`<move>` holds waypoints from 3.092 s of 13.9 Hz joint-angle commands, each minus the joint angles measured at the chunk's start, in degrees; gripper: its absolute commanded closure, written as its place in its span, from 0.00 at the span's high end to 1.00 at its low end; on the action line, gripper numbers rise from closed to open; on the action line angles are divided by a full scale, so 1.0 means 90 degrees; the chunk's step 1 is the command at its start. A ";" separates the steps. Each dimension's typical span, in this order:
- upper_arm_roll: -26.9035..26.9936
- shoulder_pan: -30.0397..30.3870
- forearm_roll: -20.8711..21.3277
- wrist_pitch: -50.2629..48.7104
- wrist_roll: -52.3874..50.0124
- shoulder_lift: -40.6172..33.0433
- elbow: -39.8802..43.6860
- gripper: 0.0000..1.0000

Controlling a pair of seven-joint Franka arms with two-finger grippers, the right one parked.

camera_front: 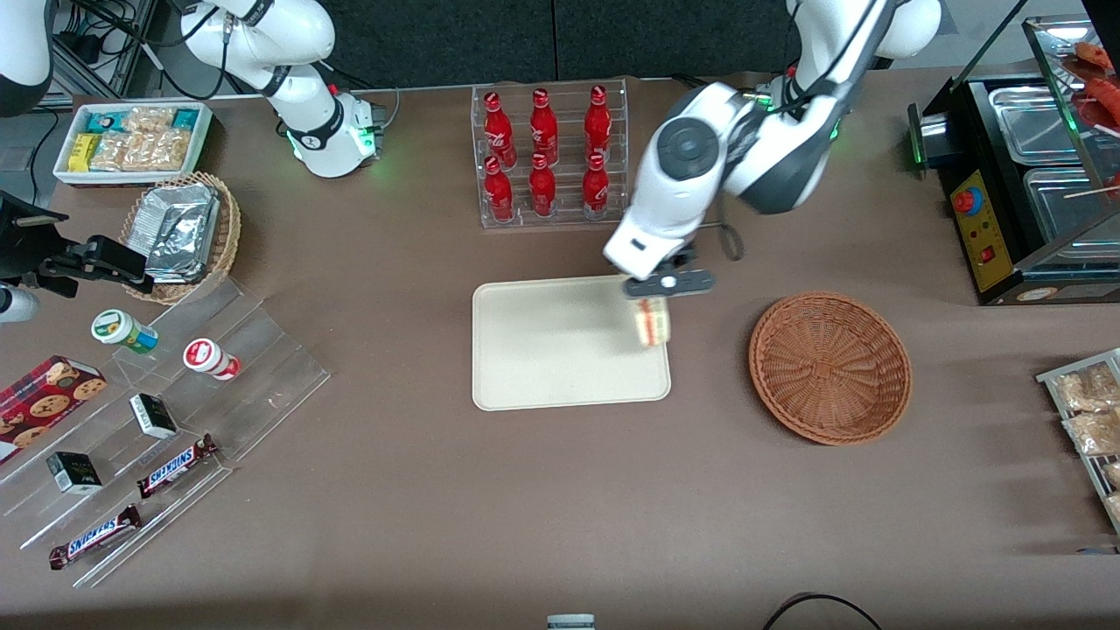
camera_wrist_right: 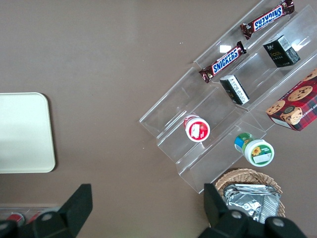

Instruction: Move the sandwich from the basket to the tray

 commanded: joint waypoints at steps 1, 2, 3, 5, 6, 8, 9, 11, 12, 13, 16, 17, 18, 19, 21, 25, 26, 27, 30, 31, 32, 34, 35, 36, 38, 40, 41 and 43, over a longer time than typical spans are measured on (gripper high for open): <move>0.0088 -0.0413 -0.0053 0.0401 -0.0251 0.0497 0.0261 0.00; 0.0088 -0.0539 -0.0062 0.0587 -0.0261 0.0605 0.0281 0.00; 0.0088 -0.0608 -0.0063 0.0686 -0.0271 0.0732 0.0329 0.00; 0.0088 -0.0735 -0.0043 0.0687 -0.0261 0.1054 0.0573 0.00; 0.0088 -0.0833 -0.0033 0.0687 -0.0261 0.1268 0.0767 0.00; 0.0098 -0.0921 0.0006 0.0793 -0.0252 0.1717 0.1158 0.00; 0.0098 -0.0921 0.0006 0.0901 -0.0242 0.1884 0.1305 0.00; 0.0098 -0.0931 0.0151 0.0960 -0.0242 0.2012 0.1326 0.00; 0.0098 -0.0941 0.0278 0.0989 -0.0251 0.2061 0.1326 0.00; 0.0098 -0.0941 0.0308 0.0990 -0.0252 0.2109 0.1326 0.00; 0.0118 -0.0873 0.0309 0.1000 -0.0135 0.2178 0.1481 0.00; 0.0118 -0.0873 0.0318 0.0999 -0.0134 0.2227 0.1511 0.00; 0.0118 -0.0892 0.0328 0.1009 -0.0134 0.2275 0.1511 0.00; 0.0118 -0.0902 0.0328 0.1009 -0.0125 0.2344 0.1560 0.00; 0.0118 -0.0902 0.0338 0.1009 -0.0125 0.2393 0.1599 0.00; 0.0127 -0.0912 0.0338 0.0941 -0.0154 0.2383 0.1609 0.96; 0.0127 -0.0912 0.0338 0.0892 -0.0164 0.2354 0.1619 1.00; 0.0127 -0.0892 0.0328 0.0757 -0.0173 0.2296 0.1629 1.00; 0.0137 -0.0737 0.0231 -0.0625 -0.0261 0.1984 0.2085 1.00; 0.0137 -0.0572 0.0201 -0.1076 -0.0242 0.1867 0.2281 1.00; 0.0128 -0.0338 0.0124 -0.1448 -0.0222 0.1643 0.2370 1.00; 0.0127 -0.0054 -0.0033 -0.1869 -0.0144 0.1156 0.2342 1.00; 0.0127 0.0170 -0.0033 -0.2171 -0.0125 0.0931 0.2351 1.00; 0.0127 0.0366 -0.0033 -0.2426 -0.0096 0.0677 0.2351 1.00; 0.0127 0.0708 -0.0033 -0.2933 0.0158 0.0227 0.2351 1.00; 0.0147 0.0894 0.0044 -0.3373 0.0236 -0.0125 0.2332 1.00; 0.0137 0.1098 0.0064 -0.3559 0.0285 -0.0242 0.2312 1.00; 0.0147 0.1255 0.0103 -0.3823 0.0577 -0.0477 0.2273 1.00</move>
